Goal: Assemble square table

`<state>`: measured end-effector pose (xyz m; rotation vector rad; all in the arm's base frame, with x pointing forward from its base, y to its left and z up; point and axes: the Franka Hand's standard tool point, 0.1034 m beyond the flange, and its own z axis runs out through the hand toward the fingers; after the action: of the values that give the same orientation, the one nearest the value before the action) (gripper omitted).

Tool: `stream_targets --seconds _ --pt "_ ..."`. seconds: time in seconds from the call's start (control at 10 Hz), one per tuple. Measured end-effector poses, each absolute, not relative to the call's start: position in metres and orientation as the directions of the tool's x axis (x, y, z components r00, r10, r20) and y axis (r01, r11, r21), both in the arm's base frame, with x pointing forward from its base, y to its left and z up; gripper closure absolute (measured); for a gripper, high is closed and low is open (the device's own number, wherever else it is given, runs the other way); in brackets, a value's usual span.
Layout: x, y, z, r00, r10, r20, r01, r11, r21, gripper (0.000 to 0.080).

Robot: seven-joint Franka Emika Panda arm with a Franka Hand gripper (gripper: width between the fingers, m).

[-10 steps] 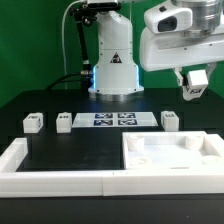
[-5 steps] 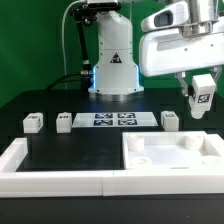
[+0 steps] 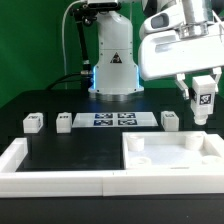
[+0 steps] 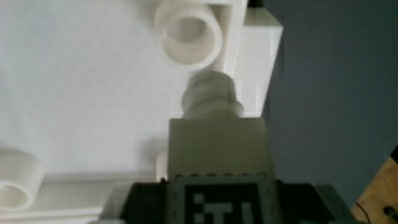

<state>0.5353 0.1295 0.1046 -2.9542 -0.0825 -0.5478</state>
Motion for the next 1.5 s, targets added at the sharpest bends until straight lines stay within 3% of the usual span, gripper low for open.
stream_targets --seconds 0.2,0.7,1.0,1.2,1.5 --pt "0.556 0.133 0.105 0.923 0.046 0.382 0.100 -0.987 -0.123 0.0511" --pt "0.557 0.134 0.104 0.923 0.052 0.382 0.106 -0.987 -0.121 0.0511" --pt "0.589 0.135 0.101 0.910 0.072 0.408 0.130 -0.984 -0.118 0.0511" --pt "0.606 0.129 0.103 0.896 0.121 0.427 0.177 -0.980 -0.094 0.0510" --pt "0.604 0.130 0.101 0.898 0.120 0.424 0.176 -0.980 -0.095 0.0509"
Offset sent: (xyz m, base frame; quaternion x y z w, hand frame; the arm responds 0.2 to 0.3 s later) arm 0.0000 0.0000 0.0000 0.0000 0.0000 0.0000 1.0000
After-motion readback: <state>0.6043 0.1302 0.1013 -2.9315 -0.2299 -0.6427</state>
